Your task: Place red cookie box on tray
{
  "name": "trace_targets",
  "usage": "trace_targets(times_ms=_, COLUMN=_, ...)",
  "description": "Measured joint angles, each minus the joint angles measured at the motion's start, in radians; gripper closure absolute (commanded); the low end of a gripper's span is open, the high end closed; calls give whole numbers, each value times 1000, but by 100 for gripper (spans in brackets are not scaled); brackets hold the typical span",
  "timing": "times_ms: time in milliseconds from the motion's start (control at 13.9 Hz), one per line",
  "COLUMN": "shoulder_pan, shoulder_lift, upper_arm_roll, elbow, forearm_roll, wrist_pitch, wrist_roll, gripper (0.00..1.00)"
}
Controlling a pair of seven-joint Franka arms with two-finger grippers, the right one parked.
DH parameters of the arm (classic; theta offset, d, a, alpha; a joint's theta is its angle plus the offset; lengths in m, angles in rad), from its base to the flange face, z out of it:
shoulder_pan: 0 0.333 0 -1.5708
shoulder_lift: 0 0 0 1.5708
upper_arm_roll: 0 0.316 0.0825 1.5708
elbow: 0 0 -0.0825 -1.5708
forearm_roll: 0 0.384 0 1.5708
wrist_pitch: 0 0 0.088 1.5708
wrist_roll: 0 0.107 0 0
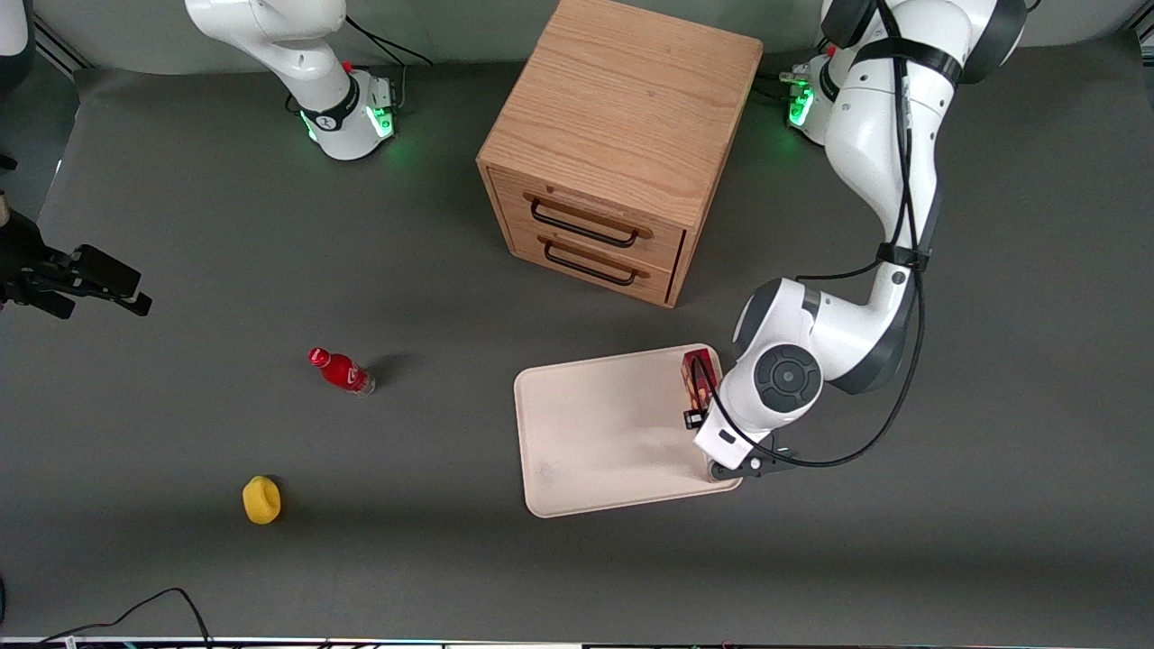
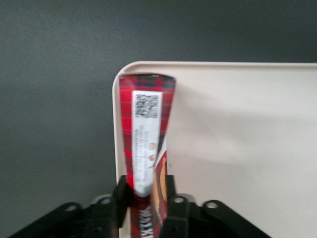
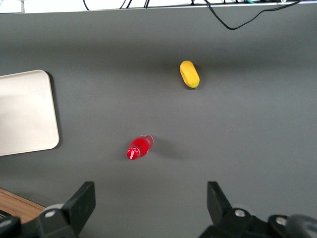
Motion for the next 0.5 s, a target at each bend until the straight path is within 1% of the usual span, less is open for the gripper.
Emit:
trace_targets(times_ms=144, shoulder_pan=4, shoulder_lift=-6, upper_arm_roll=7, elbow=16, forearm_roll=-1, wrist_pitch=-29, wrist_roll=-4, gripper=0)
trace_targets(times_ms=288, shoulder_pan=21, shoulder_lift=-33, upper_arm_roll=15, elbow=50, forearm_roll=-3, wrist_pitch=-141, wrist_roll=-6, gripper=0)
trace_targets(times_ms=432, shoulder_pan=83, shoulder_lift=-102, upper_arm_roll=16, elbow=80, forearm_roll=-4, wrist_pitch=-281, wrist_roll=31, gripper=0)
trace_targets(times_ms=505, shoulder_pan=122, shoulder_lift=-147, upper_arm_roll=16, elbow=84, forearm_roll=-11, wrist_pitch=-345, wrist_roll=91, gripper=0)
